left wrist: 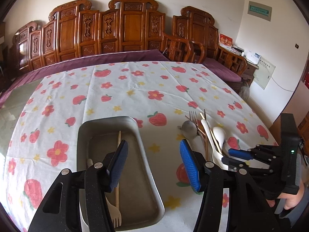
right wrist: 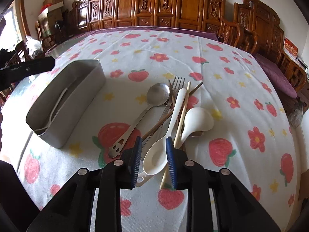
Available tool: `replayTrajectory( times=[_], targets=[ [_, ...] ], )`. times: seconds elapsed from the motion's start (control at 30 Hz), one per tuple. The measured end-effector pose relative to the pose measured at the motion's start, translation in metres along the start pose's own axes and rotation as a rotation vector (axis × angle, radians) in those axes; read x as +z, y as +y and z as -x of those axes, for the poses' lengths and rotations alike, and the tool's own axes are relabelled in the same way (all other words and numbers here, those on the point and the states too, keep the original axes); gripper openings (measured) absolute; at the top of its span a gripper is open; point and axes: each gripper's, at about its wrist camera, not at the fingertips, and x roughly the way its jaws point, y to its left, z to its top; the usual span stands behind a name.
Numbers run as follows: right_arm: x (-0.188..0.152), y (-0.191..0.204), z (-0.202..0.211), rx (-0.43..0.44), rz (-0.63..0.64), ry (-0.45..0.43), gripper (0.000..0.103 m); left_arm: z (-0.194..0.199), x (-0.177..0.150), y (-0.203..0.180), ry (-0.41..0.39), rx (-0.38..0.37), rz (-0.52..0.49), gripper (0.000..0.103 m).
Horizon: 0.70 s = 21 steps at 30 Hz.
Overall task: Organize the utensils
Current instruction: 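Move the right tool to the pile and grasp a white plastic spoon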
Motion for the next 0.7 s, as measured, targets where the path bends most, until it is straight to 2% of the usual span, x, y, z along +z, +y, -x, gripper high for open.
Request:
replayTrajectory(
  times=[0.23,0.43,0.7],
  targets=[
    [0.009,-0.007,-0.026,-0.030,0.012,0.024,0.028,-0.004,-0.002,-0.009,0.008,-0.008,-0.028,0.053],
    [0.016,-0.014,-0.045,-0.019,-0.011,0.056,0.026,-0.008,-0.003,-0.016,0.015,-0.015,-0.039,0.053],
    [0.022,-0.029,-0.051,0.051,-0.109,0.073,0.025,-0.019,-0.006,-0.032,0.039,-0.020,-0.080,0.053]
  ],
)
